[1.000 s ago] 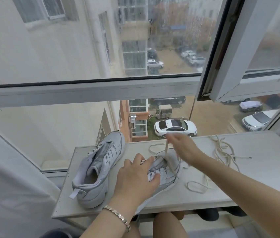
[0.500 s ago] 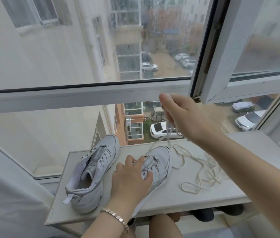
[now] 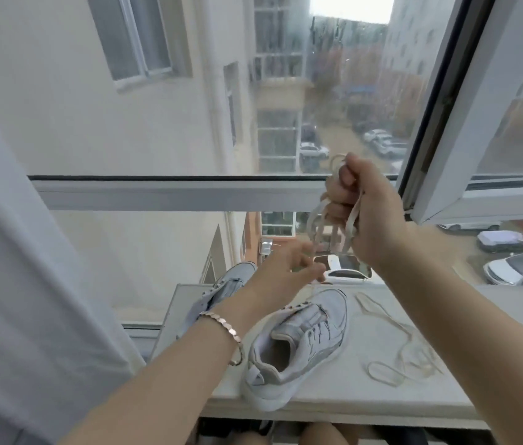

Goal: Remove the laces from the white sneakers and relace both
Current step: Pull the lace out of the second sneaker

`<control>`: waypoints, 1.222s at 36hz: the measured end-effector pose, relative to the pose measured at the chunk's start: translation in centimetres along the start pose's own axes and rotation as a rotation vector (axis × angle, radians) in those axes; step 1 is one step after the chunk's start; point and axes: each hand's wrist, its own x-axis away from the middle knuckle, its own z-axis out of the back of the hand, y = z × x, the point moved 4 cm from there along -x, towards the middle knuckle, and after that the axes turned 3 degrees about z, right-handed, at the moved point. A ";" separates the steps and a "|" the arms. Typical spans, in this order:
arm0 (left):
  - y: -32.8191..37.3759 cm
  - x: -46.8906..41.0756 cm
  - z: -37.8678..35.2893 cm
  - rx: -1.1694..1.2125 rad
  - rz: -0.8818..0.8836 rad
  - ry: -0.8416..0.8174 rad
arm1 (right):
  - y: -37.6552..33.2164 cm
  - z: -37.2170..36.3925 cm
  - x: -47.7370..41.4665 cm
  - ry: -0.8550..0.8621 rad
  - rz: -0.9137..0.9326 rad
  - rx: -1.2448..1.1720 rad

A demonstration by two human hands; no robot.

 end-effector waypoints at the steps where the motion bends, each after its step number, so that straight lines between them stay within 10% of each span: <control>1: -0.1 -0.1 0.4 -0.008 0.015 0.036 | -0.5 -0.2 -0.3 0.033 0.044 0.000; 5: -1.1 -0.3 4.0 0.234 0.192 0.322 | -2.7 0.8 -0.9 0.178 0.316 0.113; 8: -2.8 0.5 7.1 0.837 0.399 0.593 | -3.1 2.6 -0.1 0.250 0.486 0.560; 14: -4.4 3.1 9.9 1.051 0.519 0.549 | 1.2 6.6 1.7 0.149 0.174 1.442; 27: -2.5 10.7 6.6 0.738 0.418 0.233 | 12.4 -4.9 6.5 -0.254 -0.341 0.422; 44: -13.3 26.7 15.3 0.102 0.776 0.454 | 25.2 -16.7 11.7 -0.742 -0.573 0.679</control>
